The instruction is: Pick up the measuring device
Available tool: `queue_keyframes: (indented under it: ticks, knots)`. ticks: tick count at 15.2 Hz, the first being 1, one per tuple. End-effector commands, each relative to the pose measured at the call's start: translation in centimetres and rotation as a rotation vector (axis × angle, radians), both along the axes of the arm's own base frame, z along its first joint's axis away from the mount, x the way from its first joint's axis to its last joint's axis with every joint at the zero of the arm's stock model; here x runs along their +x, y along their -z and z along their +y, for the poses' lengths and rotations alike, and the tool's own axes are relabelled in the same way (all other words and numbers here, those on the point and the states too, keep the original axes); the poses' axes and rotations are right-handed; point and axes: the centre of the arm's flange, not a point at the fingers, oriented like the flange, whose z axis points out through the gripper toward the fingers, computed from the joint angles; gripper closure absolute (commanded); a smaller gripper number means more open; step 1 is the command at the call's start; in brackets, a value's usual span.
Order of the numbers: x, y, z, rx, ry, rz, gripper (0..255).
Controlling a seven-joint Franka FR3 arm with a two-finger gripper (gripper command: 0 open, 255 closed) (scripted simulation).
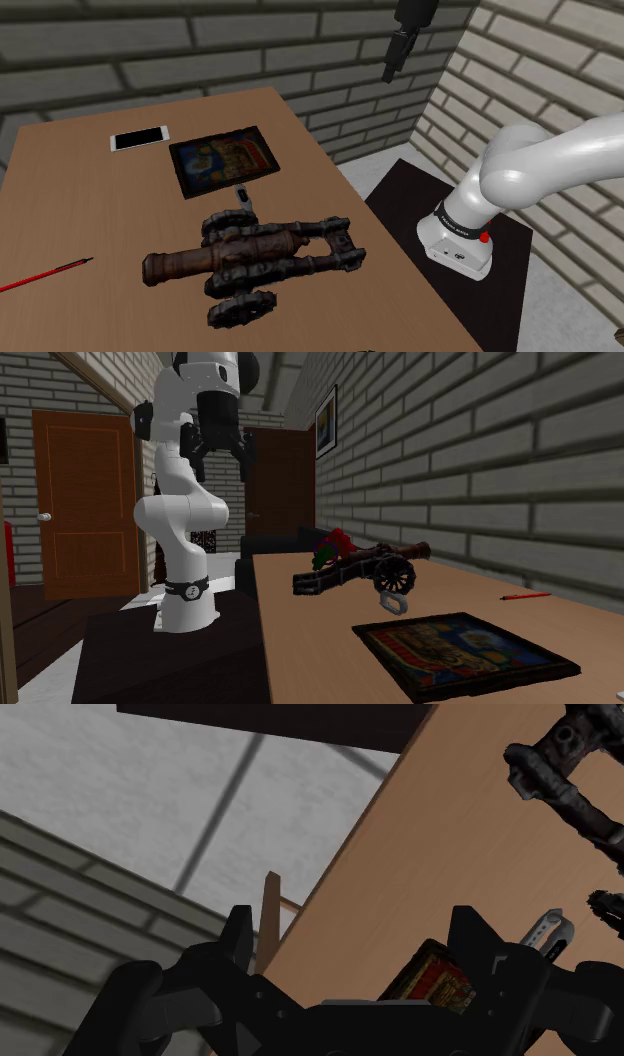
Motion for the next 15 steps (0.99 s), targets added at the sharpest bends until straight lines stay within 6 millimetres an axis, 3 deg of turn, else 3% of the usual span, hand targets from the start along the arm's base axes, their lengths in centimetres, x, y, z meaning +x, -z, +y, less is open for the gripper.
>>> queue_keyframes:
  ticks: [1, 15]
  knots:
    - [0.0, 0.0, 0.0, 0.000, 0.000, 0.000, 0]
    - [3.5, 9.5, 15.7, -0.023, 0.199, -0.002, 0]
